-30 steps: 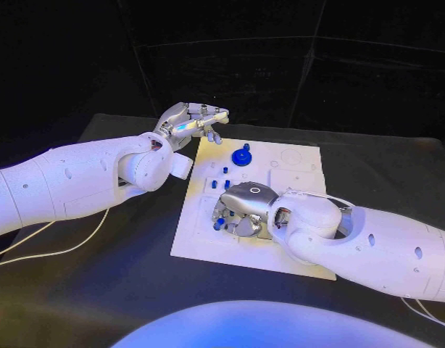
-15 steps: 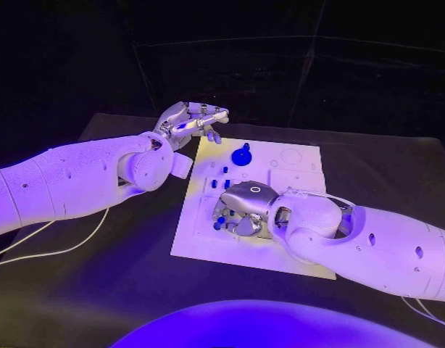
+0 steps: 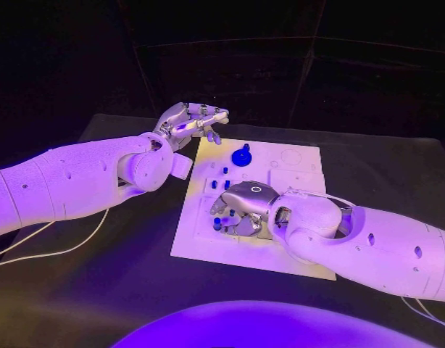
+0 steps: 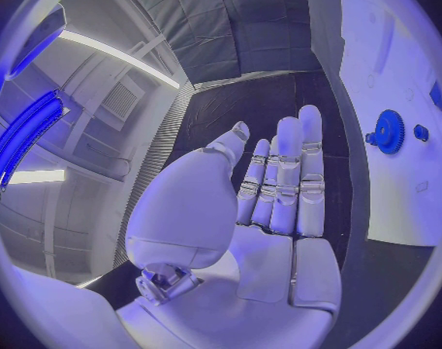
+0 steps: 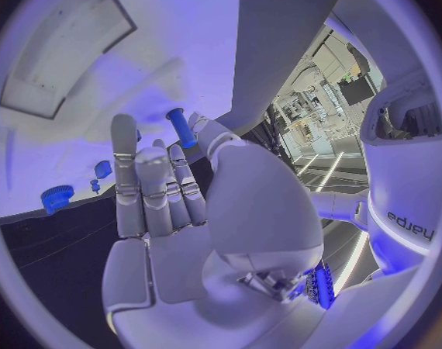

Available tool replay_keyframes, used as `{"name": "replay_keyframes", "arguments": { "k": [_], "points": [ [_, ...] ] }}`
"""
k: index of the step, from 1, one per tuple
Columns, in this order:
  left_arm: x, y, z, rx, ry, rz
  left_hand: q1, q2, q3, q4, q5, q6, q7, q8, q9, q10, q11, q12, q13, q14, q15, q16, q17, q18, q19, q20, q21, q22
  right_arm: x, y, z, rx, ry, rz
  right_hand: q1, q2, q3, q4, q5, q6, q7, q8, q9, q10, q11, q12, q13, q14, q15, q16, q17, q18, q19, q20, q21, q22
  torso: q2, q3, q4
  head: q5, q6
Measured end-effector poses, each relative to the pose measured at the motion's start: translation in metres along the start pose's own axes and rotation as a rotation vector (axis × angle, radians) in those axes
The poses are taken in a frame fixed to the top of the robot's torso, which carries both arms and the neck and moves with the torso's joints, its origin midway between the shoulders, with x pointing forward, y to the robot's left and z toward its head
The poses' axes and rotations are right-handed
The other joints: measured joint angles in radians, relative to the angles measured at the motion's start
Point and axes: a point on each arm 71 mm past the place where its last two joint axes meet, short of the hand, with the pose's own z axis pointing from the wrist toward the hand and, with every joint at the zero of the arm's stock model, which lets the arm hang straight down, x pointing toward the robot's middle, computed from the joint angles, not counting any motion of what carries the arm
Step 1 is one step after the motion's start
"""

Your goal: Assemble the parts on the task board

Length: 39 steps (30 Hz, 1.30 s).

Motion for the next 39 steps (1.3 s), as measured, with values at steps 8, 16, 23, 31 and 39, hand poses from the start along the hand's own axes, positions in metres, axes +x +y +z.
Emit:
{"name": "replay_keyframes", "arguments": {
  "k": [8,16,23,31,39],
  "points": [
    [0.000,0.000,0.000,-0.001,0.000,0.000,0.000,0.000,0.000,0.000,0.000,0.000,0.000,0.000,0.000,0.000,0.000,0.000,0.000,0.000,0.000,0.000,0.000,0.000,0.000,0.000,0.000,0.000,-0.004,-0.005,-0.008,-0.009,-0.055,0.020,0.019,0.019,-0.023,-0.002,0.040,0.008,0.000,0.004,0.001,0.012,-0.003,0.039,0.003,-0.004,-0.004,0.012,0.009,0.000,0.003,-0.003,0.000,0.010,0.000,0.0006,0.0000,-0.004,0.006],
    [-0.003,0.000,-0.001,-0.002,-0.005,0.002,0.000,0.000,0.000,0.000,0.000,0.000,0.000,0.000,0.000,0.000,0.000,0.000,0.000,0.000,0.000,0.000,0.000,0.000,0.000,0.000,0.000,0.000,-0.016,-0.026,-0.047,0.032,-0.169,0.102,-0.032,0.021,-0.098,0.042,-0.069,0.074,-0.021,0.031,0.010,0.177,-0.035,0.151,0.033,0.030,-0.026,0.060,0.060,0.000,0.062,-0.019,0.045,0.072,-0.004,0.0013,-0.0036,-0.026,0.021],
    [-0.005,0.001,-0.002,-0.004,-0.009,0.003,0.000,0.000,0.000,0.000,0.000,0.000,0.000,0.000,0.000,0.000,0.000,0.000,0.000,0.000,0.000,0.000,0.000,0.000,0.000,0.000,0.000,0.000,-0.037,-0.069,-0.097,0.208,-0.225,0.266,-0.089,0.026,-0.221,0.126,-0.032,0.135,-0.081,0.083,0.025,0.346,-0.098,0.413,0.227,0.064,-0.079,0.184,0.227,-0.032,0.211,-0.077,0.206,0.319,-0.011,0.0005,-0.0111,-0.070,0.034],
    [-0.006,0.002,-0.003,-0.008,-0.012,0.003,0.000,0.000,0.000,0.000,0.000,0.000,0.000,0.000,0.000,0.000,0.000,0.000,-0.001,0.000,0.000,0.000,0.000,0.000,0.000,0.000,0.000,-0.001,-0.036,-0.102,-0.136,0.396,-0.210,0.373,-0.052,0.072,-0.359,0.201,-0.015,0.145,-0.091,0.148,0.074,0.321,-0.112,0.826,0.722,0.066,-0.092,0.299,0.390,-0.048,0.271,-0.087,0.308,0.484,-0.021,0.0016,-0.0326,-0.106,0.046],
    [-0.007,0.003,-0.005,-0.010,-0.012,0.003,0.000,0.000,0.000,0.000,0.000,0.000,0.000,0.000,0.000,0.000,0.000,0.000,-0.001,0.000,0.000,0.000,-0.001,0.000,0.000,0.000,0.000,-0.001,-0.026,-0.114,-0.148,0.519,-0.149,0.380,-0.081,0.087,-0.452,0.258,0.005,0.111,-0.086,0.167,0.095,0.361,-0.111,1.002,0.950,0.066,-0.092,0.337,0.453,-0.064,0.278,-0.080,0.330,0.525,-0.030,0.0021,-0.0436,-0.118,0.046]
  ]
}}
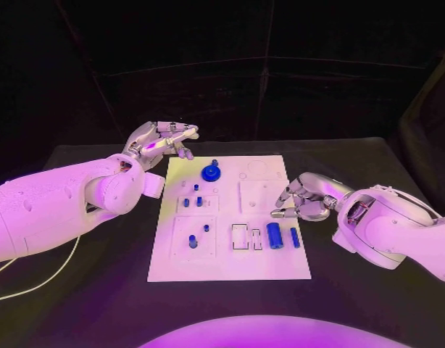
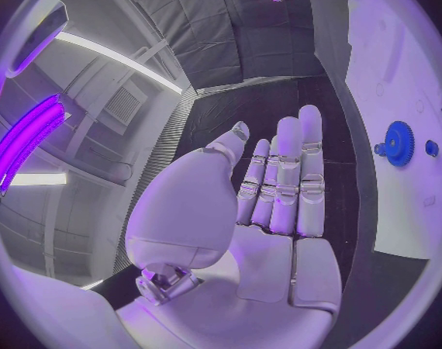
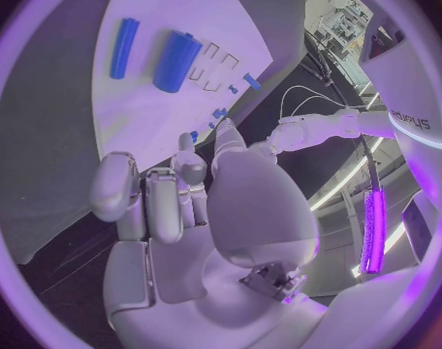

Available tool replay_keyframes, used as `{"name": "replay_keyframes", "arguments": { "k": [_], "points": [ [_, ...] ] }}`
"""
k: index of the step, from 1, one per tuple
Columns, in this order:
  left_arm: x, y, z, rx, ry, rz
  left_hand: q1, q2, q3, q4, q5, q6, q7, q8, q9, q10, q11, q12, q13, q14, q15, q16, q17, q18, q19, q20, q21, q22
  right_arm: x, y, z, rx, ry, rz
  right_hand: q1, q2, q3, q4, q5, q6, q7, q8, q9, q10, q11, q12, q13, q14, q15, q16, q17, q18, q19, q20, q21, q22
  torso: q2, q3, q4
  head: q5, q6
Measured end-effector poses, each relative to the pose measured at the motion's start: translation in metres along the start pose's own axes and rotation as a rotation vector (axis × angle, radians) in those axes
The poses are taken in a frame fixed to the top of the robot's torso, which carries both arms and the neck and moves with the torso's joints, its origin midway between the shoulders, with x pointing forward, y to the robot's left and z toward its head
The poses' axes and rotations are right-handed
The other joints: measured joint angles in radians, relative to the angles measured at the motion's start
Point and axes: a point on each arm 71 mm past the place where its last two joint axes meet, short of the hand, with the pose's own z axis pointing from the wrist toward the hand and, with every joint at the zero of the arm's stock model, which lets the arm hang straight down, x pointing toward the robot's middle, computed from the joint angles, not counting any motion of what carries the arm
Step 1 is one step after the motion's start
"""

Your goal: Assemble the parts on the task board

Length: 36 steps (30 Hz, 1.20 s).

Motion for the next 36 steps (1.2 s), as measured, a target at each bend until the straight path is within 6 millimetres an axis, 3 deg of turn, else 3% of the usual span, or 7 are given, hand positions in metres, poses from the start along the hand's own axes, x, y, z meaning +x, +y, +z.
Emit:
{"name": "replay_keyframes", "arguments": {
  "k": [6,11,36],
  "points": [
    [-0.001,0.001,-0.001,-0.002,0.000,0.000,0.000,0.000,0.000,0.000,0.000,0.000,0.000,0.000,0.000,0.000,0.000,0.000,0.000,0.000,0.000,0.000,0.000,0.000,0.000,0.000,0.000,0.000,0.013,-0.002,0.002,0.065,0.055,-0.036,-0.035,-0.010,-0.029,0.007,0.015,-0.007,0.000,0.008,0.008,-0.010,0.009,0.001,0.010,0.000,0.000,0.000,0.000,0.000,0.000,0.000,0.000,-0.001,-0.002,0.0005,-0.0012,-0.003,-0.002],
    [-0.001,0.001,-0.002,-0.004,0.000,0.000,0.000,0.000,0.000,0.000,0.000,0.000,0.000,0.000,0.000,0.000,0.000,0.000,0.000,0.000,0.000,0.000,0.000,0.000,0.000,0.000,0.000,0.000,0.020,-0.006,0.003,0.115,0.086,-0.081,-0.049,-0.010,-0.034,0.007,0.022,-0.011,0.004,0.014,0.011,-0.017,0.005,-0.007,0.004,0.000,0.000,0.000,-0.004,0.000,0.000,0.000,0.000,-0.005,-0.002,-0.0001,-0.0012,-0.004,-0.001],
    [-0.002,0.003,-0.003,-0.008,0.002,-0.001,0.000,0.000,0.000,0.000,0.000,0.000,0.000,0.005,0.000,0.000,0.000,0.000,0.000,-0.004,0.004,0.000,-0.001,0.000,0.000,0.000,0.000,-0.002,0.041,-0.002,0.013,0.165,0.152,-0.197,-0.064,0.012,-0.037,0.005,0.059,-0.010,0.004,0.052,0.033,-0.020,0.002,-0.007,0.020,0.000,0.000,0.000,-0.009,0.000,0.000,0.000,0.000,-0.009,0.001,-0.0012,-0.0024,-0.002,-0.012]
  ]
}}
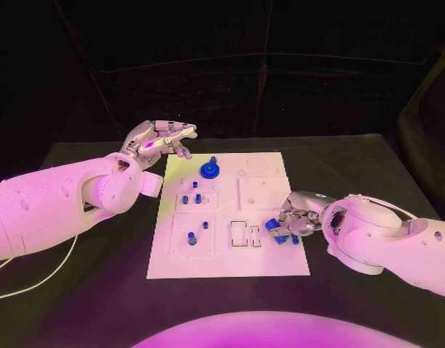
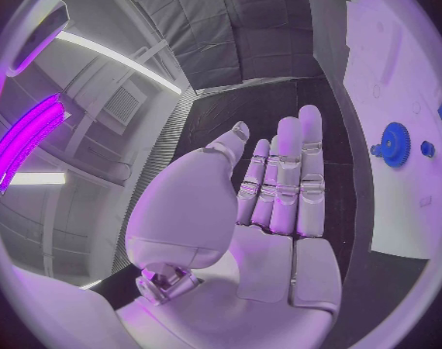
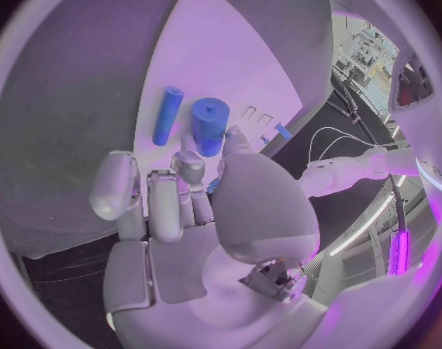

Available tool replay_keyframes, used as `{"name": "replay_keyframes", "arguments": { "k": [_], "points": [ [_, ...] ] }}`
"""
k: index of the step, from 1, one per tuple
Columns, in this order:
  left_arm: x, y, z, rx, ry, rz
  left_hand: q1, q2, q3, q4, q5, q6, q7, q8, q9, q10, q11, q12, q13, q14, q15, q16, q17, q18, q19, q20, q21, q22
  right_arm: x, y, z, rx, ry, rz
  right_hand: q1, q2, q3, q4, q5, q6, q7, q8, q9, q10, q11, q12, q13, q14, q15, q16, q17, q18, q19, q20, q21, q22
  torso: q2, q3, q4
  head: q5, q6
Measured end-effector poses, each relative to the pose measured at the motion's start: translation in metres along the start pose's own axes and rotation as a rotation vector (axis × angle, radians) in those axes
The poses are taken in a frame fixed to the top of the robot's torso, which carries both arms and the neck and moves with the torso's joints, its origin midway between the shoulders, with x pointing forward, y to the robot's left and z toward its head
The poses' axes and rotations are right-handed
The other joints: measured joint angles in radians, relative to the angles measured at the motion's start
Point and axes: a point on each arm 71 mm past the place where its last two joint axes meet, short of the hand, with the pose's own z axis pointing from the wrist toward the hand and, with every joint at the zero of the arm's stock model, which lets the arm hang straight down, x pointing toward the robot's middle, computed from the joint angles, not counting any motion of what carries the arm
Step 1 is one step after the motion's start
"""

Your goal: Assemble the parts on the task board

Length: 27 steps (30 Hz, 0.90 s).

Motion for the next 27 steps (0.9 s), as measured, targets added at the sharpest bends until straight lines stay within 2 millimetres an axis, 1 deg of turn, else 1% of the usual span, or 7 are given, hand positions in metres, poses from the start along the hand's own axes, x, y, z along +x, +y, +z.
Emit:
{"name": "replay_keyframes", "arguments": {
  "k": [5,10,12,19,22,24,27],
  "points": [
    [-0.0001,0.0000,-0.0001,0.000,0.000,0.000,0.000,0.000,0.000,0.000,0.000,0.000,0.000,0.000,0.000,0.000,0.000,0.000,0.000,0.000,0.000,0.000,0.000,0.000,0.000,0.000,0.000,0.000,0.0009,0.0036,0.0025,-0.003,-0.003,-0.010,0.034,0.034,0.004,-0.004,0.008,-0.004,-0.004,0.013,0.012,0.000,0.000,0.000,0.009,0.000,0.000,0.000,0.000,0.000,0.000,0.000,0.000,0.000,0.000,-0.0001,0.0000,0.001,-0.002],
    [-0.0003,0.0000,-0.0004,-0.001,0.001,-0.001,0.000,0.000,0.000,0.000,0.000,0.000,0.000,0.000,0.000,0.000,0.000,0.000,0.000,0.000,0.000,0.000,0.000,0.000,0.000,0.000,0.000,0.000,0.0016,0.0067,0.0044,-0.008,-0.008,-0.019,0.067,0.041,0.002,-0.008,0.040,-0.003,-0.004,0.023,0.018,0.000,0.000,-0.004,0.015,0.000,0.000,0.000,0.001,0.000,0.000,0.000,0.000,0.003,0.000,-0.0001,0.0000,0.002,-0.005],
    [-0.0005,0.0000,-0.0006,-0.001,0.001,-0.001,0.004,0.004,0.000,0.000,0.000,0.000,0.000,0.000,0.000,0.000,0.000,0.000,0.000,0.000,0.000,0.000,0.000,0.000,0.000,0.000,0.000,0.000,0.0018,0.0071,0.0045,-0.009,-0.008,-0.021,0.079,0.042,0.003,-0.008,0.063,-0.005,-0.005,0.030,0.021,0.000,0.000,-0.004,0.018,0.000,0.000,0.000,0.003,0.000,0.000,0.000,0.000,0.004,0.000,-0.0001,0.0000,0.002,-0.005],
    [-0.0013,0.0000,-0.0012,-0.002,0.001,-0.001,0.004,0.004,0.000,0.000,0.000,0.000,0.000,0.000,0.000,0.000,0.000,0.000,0.000,0.000,0.000,0.000,0.000,0.000,0.000,0.000,0.000,0.000,0.0027,0.0071,0.0020,-0.012,-0.019,-0.016,0.103,0.066,0.002,-0.007,0.133,0.001,-0.020,0.044,0.030,0.004,-0.004,-0.008,0.034,0.000,0.000,0.000,0.007,0.000,0.000,0.000,0.000,0.011,-0.001,0.0005,-0.0012,0.002,-0.008],
    [-0.0012,0.0000,-0.0014,-0.003,0.002,-0.001,0.004,0.004,0.000,0.000,0.000,0.000,0.000,0.000,0.000,0.000,0.000,0.000,0.000,0.000,0.000,0.000,0.000,0.000,0.000,0.000,0.000,0.000,0.0036,0.0045,-0.0007,-0.005,-0.027,-0.003,0.098,0.075,-0.002,-0.003,0.162,0.008,-0.021,0.046,0.031,0.011,-0.011,-0.001,0.043,0.000,0.000,0.000,0.011,0.000,0.000,0.000,0.004,0.019,-0.002,0.0012,-0.0018,0.002,-0.010],
    [-0.0017,-0.0001,-0.0018,-0.003,0.001,-0.001,0.004,0.004,0.000,0.000,0.000,0.000,0.000,0.000,0.000,0.000,0.000,0.000,0.000,0.000,0.000,0.000,0.000,0.000,0.000,0.000,0.000,-0.001,0.0040,0.0022,-0.0026,0.004,-0.032,0.015,0.088,0.086,-0.009,-0.002,0.205,0.010,-0.022,0.047,0.038,0.013,-0.013,-0.001,0.050,0.000,0.000,0.000,0.017,0.000,0.006,-0.006,0.008,0.027,-0.002,0.0016,-0.0019,0.001,-0.011],
    [-0.0027,-0.0002,-0.0023,-0.004,0.000,-0.001,0.004,0.004,0.000,0.000,0.000,0.000,0.000,0.000,0.000,0.000,0.000,0.004,-0.001,-0.004,-0.004,0.000,-0.001,0.000,0.000,0.000,0.000,-0.001,0.0035,0.0017,-0.0053,0.010,-0.042,0.047,0.084,0.090,-0.012,-0.002,0.226,0.010,-0.022,0.047,0.044,0.015,-0.015,-0.001,0.054,0.000,0.000,0.001,0.020,0.000,0.006,-0.006,0.008,0.031,-0.002,0.0016,-0.0018,-0.002,-0.011]
  ]
}}
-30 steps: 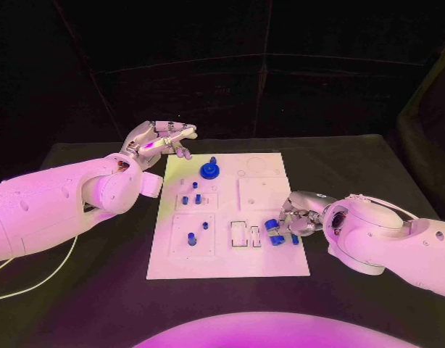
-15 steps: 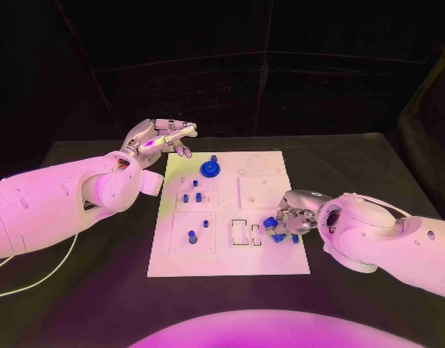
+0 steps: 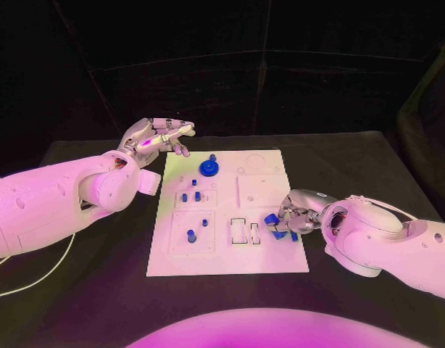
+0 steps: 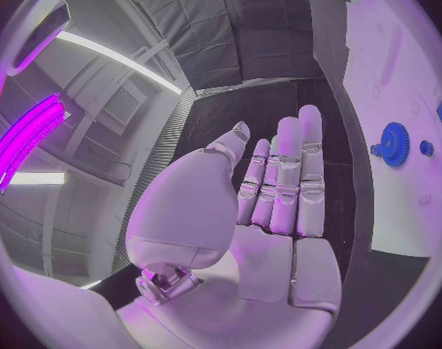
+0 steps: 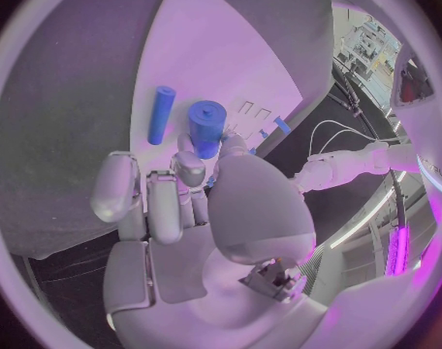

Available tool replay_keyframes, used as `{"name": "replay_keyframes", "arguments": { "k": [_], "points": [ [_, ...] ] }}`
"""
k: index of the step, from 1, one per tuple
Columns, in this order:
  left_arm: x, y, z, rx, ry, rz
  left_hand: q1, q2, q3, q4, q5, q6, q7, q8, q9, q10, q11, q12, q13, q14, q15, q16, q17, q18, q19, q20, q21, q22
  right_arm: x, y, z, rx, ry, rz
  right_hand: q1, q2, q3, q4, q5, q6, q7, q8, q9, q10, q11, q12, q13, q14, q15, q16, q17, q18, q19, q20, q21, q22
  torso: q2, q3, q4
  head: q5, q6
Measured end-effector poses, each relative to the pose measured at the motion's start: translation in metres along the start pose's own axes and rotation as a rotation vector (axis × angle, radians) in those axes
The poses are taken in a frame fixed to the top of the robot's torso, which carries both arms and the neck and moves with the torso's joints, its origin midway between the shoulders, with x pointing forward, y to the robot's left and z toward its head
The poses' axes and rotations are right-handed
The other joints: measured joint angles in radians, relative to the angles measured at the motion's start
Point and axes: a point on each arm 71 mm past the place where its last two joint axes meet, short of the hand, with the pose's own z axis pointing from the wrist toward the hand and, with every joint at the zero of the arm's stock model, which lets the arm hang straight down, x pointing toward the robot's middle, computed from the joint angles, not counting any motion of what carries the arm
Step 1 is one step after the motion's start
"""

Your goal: Assemble the parts on the task board

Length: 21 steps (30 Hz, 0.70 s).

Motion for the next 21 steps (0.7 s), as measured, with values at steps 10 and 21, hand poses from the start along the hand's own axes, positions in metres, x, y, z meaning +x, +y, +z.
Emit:
{"name": "replay_keyframes", "arguments": {
  "k": [10,21],
  "points": [
    [0.002,0.000,0.001,0.000,0.004,-0.001,0.004,0.004,-0.003,-0.003,0.000,0.000,0.000,0.005,0.000,0.000,0.000,0.000,0.000,0.000,0.000,0.000,-0.001,0.000,0.000,0.000,-0.005,-0.002,-0.002,0.019,-0.004,-0.049,-0.049,0.129,-0.001,0.001,-0.008,0.002,0.053,0.010,-0.006,-0.002,0.007,0.012,-0.005,0.012,0.014,-0.001,-0.006,0.011,0.014,0.000,0.005,-0.005,0.011,0.017,0.000,-0.0012,0.0041,-0.001,0.005],
    [0.003,0.000,0.001,-0.001,0.008,-0.003,0.005,0.005,-0.003,-0.003,0.000,0.000,0.000,0.005,0.000,0.000,0.000,0.000,-0.001,0.000,0.000,0.000,-0.001,0.000,0.000,0.000,-0.005,-0.002,0.007,0.044,0.005,-0.100,-0.002,0.164,-0.035,0.034,-0.022,0.003,0.037,0.026,-0.003,-0.002,0.021,0.018,-0.010,-0.005,0.005,0.000,-0.008,0.011,0.014,0.000,0.007,-0.007,0.011,0.017,0.002,-0.0011,0.0024,0.005,0.006]
  ]
}}
